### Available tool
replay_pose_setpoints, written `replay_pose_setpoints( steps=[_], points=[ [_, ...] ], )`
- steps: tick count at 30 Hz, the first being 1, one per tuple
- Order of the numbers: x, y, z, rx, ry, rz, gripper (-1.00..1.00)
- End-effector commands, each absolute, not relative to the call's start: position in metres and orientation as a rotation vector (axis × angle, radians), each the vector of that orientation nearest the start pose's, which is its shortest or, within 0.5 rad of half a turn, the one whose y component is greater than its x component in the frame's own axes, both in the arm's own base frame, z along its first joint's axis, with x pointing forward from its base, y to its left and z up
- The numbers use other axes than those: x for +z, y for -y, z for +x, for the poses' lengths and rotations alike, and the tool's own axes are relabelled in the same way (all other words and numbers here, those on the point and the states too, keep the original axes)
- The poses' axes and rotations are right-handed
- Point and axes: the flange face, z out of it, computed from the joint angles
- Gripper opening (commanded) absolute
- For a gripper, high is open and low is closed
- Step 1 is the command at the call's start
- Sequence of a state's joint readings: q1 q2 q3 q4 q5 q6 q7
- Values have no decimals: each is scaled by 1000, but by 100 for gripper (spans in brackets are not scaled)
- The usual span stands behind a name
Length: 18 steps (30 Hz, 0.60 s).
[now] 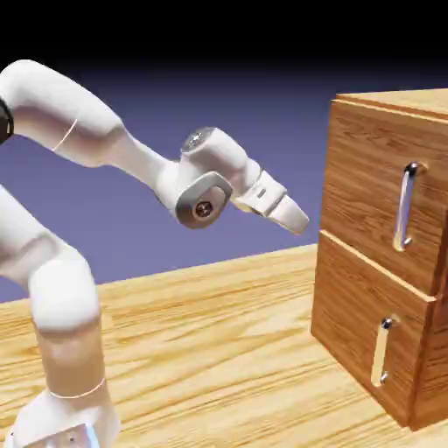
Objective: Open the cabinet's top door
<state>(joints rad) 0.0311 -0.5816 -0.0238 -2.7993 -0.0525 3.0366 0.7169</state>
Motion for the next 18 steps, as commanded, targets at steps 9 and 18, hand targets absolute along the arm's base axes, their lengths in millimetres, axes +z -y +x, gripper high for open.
replay_pose_setpoints(
  steps=[9, 18],
  points=[
    [534, -13, 384, -1414, -229, -2660, 0],
    [584, -4, 370, -1737, 397, -2698, 0]
  ],
)
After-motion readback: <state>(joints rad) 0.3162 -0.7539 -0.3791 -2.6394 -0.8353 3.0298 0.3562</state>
